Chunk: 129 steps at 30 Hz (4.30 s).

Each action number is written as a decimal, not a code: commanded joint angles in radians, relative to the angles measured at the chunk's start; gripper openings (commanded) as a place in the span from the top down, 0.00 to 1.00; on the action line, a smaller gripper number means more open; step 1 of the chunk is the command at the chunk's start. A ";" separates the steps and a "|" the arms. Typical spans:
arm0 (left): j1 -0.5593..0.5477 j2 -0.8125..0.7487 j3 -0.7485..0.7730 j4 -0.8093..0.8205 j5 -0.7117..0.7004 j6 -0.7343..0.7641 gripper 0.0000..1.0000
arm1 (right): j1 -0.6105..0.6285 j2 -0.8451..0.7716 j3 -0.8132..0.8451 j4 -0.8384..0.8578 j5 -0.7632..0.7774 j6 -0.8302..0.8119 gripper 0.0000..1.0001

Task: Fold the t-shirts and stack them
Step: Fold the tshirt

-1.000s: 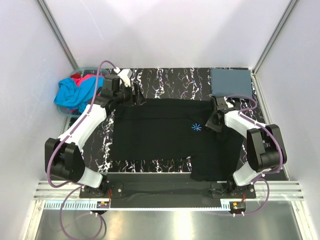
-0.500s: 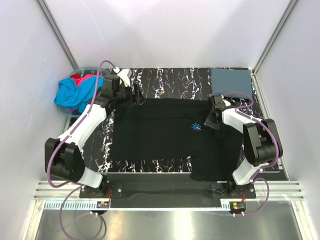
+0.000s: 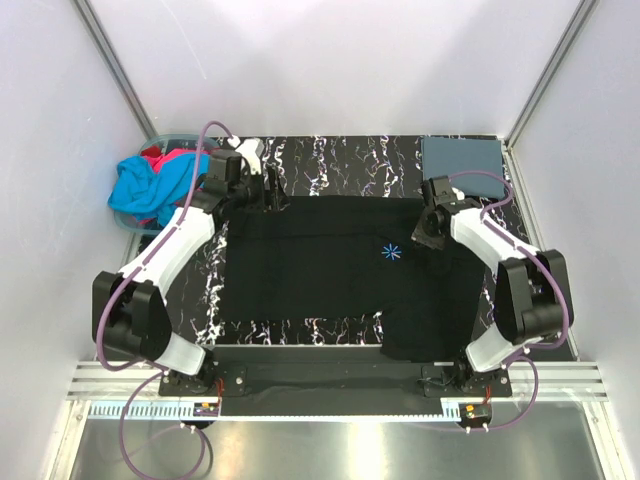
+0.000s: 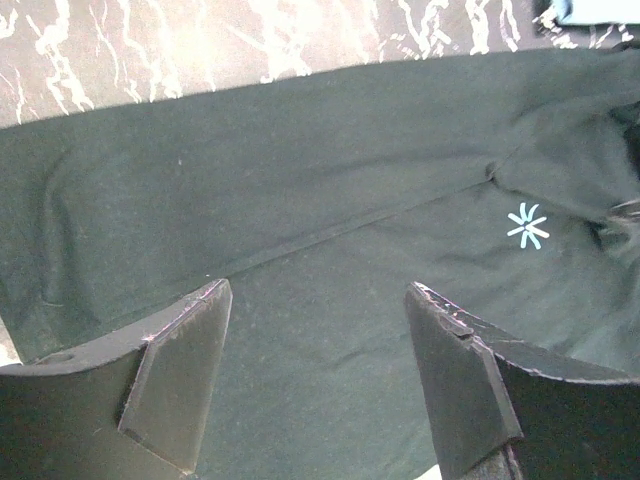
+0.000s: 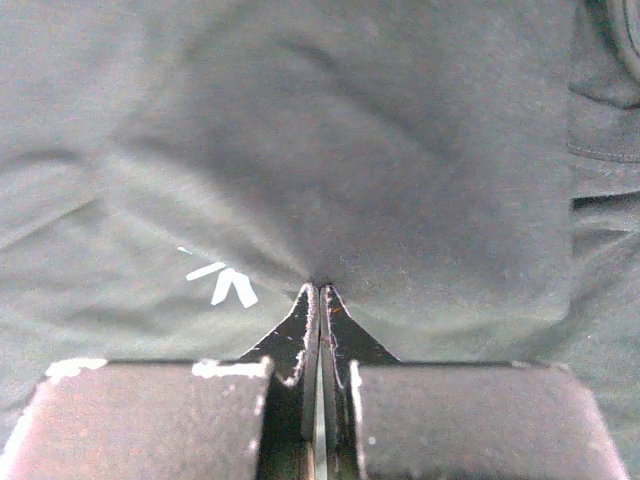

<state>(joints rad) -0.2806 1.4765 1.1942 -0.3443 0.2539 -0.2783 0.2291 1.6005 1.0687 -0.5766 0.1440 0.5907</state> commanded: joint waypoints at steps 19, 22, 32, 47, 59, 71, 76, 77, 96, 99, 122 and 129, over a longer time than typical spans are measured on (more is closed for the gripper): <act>0.001 0.024 0.015 0.008 -0.033 0.030 0.24 | -0.005 0.070 0.256 -0.192 -0.037 -0.077 1.00; 0.001 0.024 0.015 0.005 -0.038 0.034 0.24 | -0.023 0.180 0.362 -0.223 0.043 -0.123 0.99; 0.000 0.019 0.012 0.004 -0.041 0.036 0.24 | -0.025 0.371 0.625 -0.299 0.293 -0.210 0.76; 0.000 0.001 0.013 0.004 -0.025 0.030 0.24 | -0.001 0.150 0.274 -0.080 -0.086 -0.328 0.71; 0.000 0.019 0.018 0.002 -0.015 0.027 0.24 | 0.001 0.226 0.201 0.124 -0.080 -0.522 0.66; 0.001 0.025 0.019 0.002 -0.025 0.036 0.24 | -0.001 0.259 0.203 0.141 -0.110 -0.586 0.68; 0.001 0.038 0.024 -0.002 -0.022 0.034 0.24 | 0.001 0.288 0.209 0.136 -0.116 -0.586 0.67; 0.001 0.036 0.022 -0.002 -0.025 0.036 0.24 | 0.000 0.298 0.209 0.133 -0.121 -0.586 0.67; 0.008 0.045 0.035 -0.004 -0.025 0.031 0.24 | 0.000 0.282 0.249 0.066 -0.173 -0.476 1.00; 0.008 0.045 0.035 -0.005 -0.025 0.033 0.24 | 0.001 0.265 0.260 0.032 -0.187 -0.431 1.00; 0.008 0.048 0.030 -0.010 -0.027 0.034 0.24 | 0.000 0.170 0.211 -0.103 -0.394 -0.161 1.00; 0.008 0.044 0.025 -0.009 -0.028 0.021 0.24 | 0.001 0.144 0.155 -0.075 -0.383 -0.040 1.00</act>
<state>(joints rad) -0.2775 1.5227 1.1946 -0.3695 0.2306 -0.2588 0.2226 1.8030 1.2419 -0.6582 -0.2230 0.4641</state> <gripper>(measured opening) 0.758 0.011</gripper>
